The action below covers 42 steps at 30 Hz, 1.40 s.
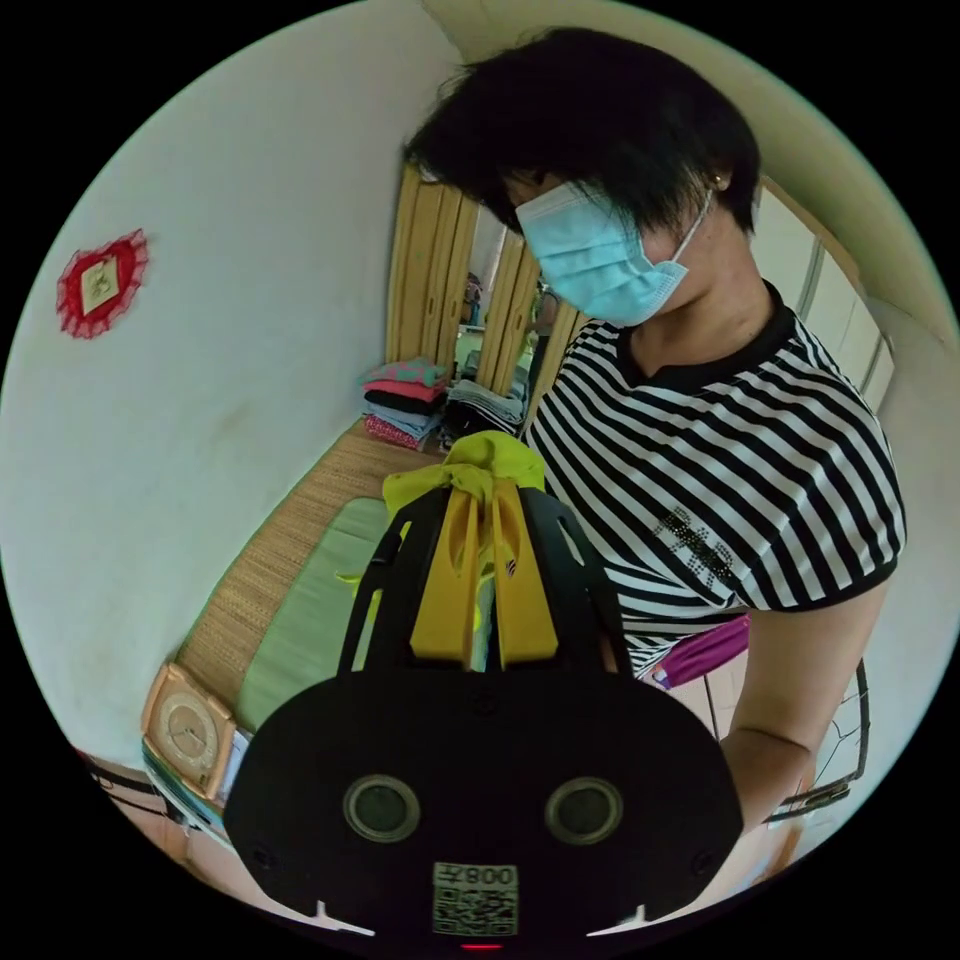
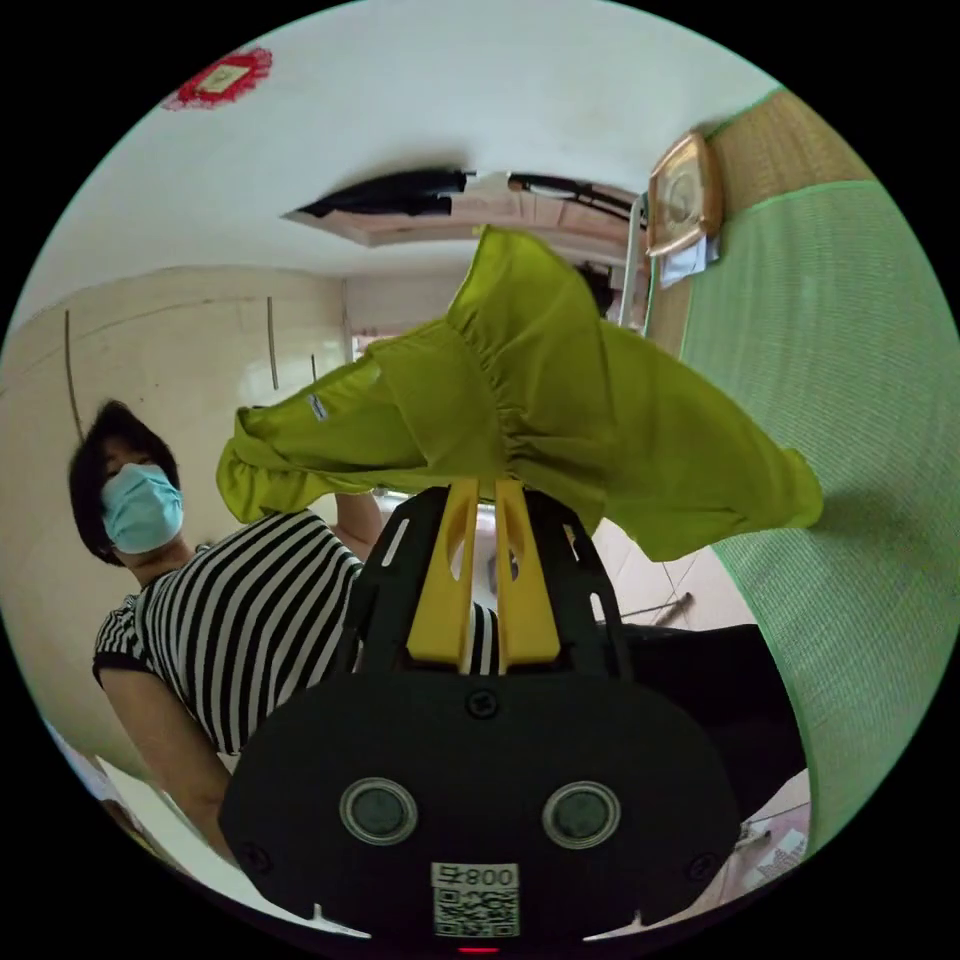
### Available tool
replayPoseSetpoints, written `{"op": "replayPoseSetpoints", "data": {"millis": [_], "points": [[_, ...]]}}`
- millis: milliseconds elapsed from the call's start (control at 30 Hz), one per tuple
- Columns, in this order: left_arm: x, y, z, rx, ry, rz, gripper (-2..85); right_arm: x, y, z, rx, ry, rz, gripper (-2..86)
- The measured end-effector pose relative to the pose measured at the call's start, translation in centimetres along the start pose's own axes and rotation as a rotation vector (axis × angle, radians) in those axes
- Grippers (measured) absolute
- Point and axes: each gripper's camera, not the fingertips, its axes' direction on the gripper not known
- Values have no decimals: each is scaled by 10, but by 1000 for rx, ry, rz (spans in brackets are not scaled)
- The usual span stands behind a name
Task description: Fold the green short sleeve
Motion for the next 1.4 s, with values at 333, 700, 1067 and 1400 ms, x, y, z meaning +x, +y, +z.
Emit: {"op": "replayPoseSetpoints", "data": {"millis": [333, 700, 1067, 1400], "points": [[25, -76, 75, -129, 77, 95, 30, -72, 40, -53, 97, 155, -245, 108], [42, -85, 116, -134, 89, 35, 32, -60, 94, -5, -205, 512, -220, 9], [48, -19, 110, -108, -37, -245, 30, -125, 181, -79, 117, 797, -300, 2], [32, 77, 105, -7, -88, -509, 24, -209, 304, -112, 394, 1005, -388, 2]]}}
